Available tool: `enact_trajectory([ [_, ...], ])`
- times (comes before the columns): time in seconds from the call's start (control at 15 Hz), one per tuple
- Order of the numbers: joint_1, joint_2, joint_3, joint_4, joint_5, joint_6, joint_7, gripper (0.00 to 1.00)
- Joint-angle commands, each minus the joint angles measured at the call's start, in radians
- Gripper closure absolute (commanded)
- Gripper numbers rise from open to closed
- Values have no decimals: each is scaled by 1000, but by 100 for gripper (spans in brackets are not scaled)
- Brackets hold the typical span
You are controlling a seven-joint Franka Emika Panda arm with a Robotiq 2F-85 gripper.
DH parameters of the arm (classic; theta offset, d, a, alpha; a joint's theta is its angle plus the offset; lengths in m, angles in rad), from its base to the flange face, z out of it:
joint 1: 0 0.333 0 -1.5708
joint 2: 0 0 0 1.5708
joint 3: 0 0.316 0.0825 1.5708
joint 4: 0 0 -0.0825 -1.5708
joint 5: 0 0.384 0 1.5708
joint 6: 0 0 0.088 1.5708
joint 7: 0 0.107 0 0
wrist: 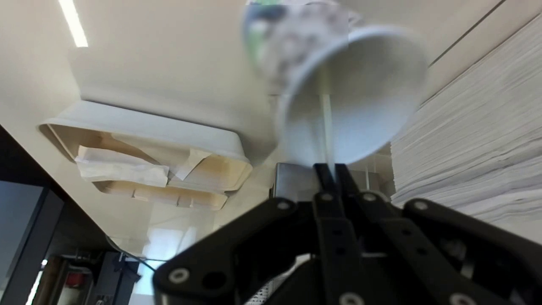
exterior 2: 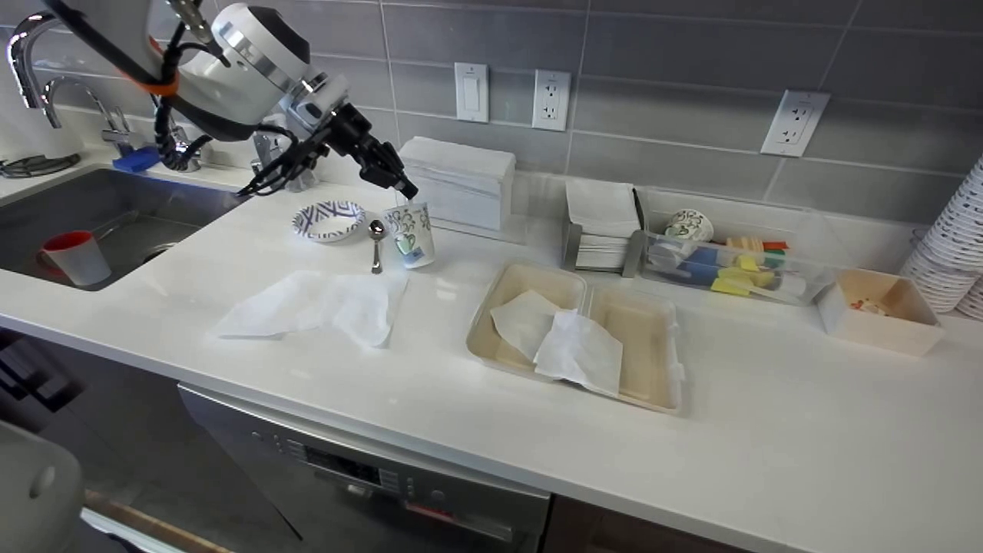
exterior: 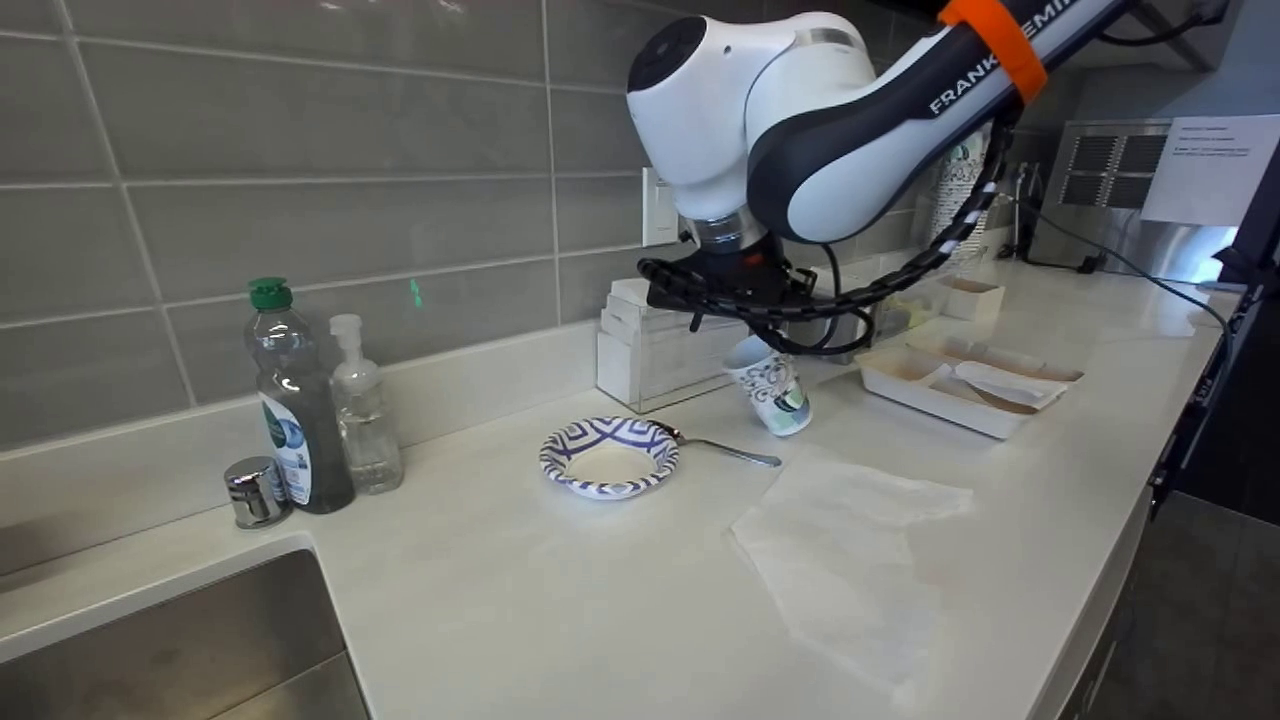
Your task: Use the spoon to stir in the cup
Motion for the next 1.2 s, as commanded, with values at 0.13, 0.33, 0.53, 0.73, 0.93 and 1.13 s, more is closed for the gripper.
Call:
enact_trajectory([
  [0.13, -14, -29, 14, -24, 68, -3, -69, 99],
  [0.33, -11, -44, 11, -26, 92, -30, -100, 99],
  [0.53, -11, -51, 7, -25, 103, -67, -121, 99],
  [0.73, -11, -55, 1, -25, 73, -96, -99, 99],
  [0.93, -16, -55, -2, -25, 52, -81, -78, 99],
  [1.13, -20, -51, 1, -26, 55, -68, -80, 99],
])
